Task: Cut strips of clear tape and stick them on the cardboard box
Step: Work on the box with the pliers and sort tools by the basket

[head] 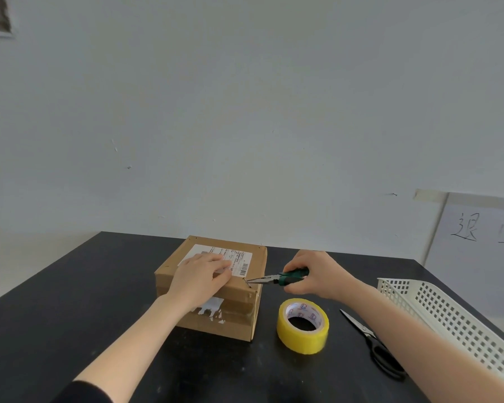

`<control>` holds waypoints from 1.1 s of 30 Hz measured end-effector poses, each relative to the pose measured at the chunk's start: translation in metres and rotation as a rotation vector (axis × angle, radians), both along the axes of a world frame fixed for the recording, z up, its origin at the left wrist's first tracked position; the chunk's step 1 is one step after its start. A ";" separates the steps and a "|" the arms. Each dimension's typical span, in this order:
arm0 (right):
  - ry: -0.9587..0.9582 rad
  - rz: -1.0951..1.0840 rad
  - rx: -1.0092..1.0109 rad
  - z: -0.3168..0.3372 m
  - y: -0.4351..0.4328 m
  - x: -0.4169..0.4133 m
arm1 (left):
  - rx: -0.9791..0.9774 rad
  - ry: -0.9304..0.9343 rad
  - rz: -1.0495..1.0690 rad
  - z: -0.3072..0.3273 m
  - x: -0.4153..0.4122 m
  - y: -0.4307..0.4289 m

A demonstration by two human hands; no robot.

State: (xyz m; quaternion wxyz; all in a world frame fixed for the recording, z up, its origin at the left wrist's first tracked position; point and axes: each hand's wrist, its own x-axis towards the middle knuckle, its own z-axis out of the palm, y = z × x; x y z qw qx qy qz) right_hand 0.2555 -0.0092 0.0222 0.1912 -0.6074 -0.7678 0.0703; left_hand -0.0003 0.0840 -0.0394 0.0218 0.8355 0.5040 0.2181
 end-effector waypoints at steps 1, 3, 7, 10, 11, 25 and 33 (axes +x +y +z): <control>0.018 -0.002 0.009 -0.001 0.000 0.000 | 0.000 0.000 -0.001 0.000 0.000 0.000; 0.052 -0.005 0.022 0.000 0.000 -0.002 | -0.002 0.000 -0.004 0.001 0.000 -0.001; 0.036 0.012 0.018 0.003 0.001 -0.008 | 0.000 -0.001 -0.003 0.001 0.000 -0.001; 0.063 0.001 0.036 0.005 0.001 -0.010 | -0.001 -0.005 0.000 0.000 -0.001 -0.001; 0.072 -0.005 0.043 0.005 0.001 -0.010 | -0.002 -0.001 -0.001 0.000 -0.001 -0.001; 0.200 -0.086 0.112 0.008 -0.011 0.009 | -0.097 0.020 -0.036 0.016 0.004 0.000; 0.287 -0.177 0.127 0.002 -0.028 0.035 | -0.126 -0.065 -0.105 0.025 0.017 -0.003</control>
